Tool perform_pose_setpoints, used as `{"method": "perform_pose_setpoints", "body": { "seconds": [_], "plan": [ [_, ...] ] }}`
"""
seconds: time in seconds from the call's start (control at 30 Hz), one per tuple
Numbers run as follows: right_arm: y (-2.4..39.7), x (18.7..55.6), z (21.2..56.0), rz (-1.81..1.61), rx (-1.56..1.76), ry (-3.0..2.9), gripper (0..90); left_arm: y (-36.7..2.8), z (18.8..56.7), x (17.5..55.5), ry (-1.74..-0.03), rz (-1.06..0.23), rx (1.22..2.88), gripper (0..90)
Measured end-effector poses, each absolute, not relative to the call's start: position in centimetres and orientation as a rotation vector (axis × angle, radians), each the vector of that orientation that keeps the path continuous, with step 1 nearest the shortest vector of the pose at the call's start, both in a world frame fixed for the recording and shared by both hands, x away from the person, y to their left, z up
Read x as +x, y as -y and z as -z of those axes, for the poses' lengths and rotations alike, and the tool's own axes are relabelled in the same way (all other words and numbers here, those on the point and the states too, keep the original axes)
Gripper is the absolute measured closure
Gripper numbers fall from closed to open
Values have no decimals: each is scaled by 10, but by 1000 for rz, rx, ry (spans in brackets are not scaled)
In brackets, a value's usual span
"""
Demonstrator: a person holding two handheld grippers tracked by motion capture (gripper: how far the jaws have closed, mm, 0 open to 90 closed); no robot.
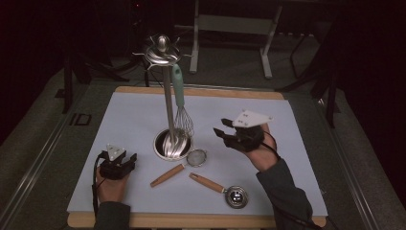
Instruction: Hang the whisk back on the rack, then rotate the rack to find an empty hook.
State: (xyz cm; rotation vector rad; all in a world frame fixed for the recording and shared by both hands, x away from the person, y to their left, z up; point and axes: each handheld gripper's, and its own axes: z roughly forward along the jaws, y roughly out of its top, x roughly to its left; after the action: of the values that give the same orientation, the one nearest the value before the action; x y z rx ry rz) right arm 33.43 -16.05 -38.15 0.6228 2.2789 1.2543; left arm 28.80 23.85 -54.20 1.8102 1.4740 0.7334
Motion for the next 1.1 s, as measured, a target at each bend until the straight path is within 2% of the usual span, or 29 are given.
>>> {"method": "perform_pose_setpoints", "body": {
  "seconds": [0.3,0.6,1.0,1.1],
  "plan": [
    [209,317,432,-908,730,-2327,528,-238,542,288,-1478,-738,1811,549],
    [239,313,459,-892,885,-2327,523,-239,542,288,-1483,-744,1807,551],
    [246,319,469,-856,943,-2324,521,-233,541,286,-1458,-800,1833,620],
    [249,320,472,-827,957,-2325,521,-233,534,283,-1426,-777,1758,640]
  ]
}}
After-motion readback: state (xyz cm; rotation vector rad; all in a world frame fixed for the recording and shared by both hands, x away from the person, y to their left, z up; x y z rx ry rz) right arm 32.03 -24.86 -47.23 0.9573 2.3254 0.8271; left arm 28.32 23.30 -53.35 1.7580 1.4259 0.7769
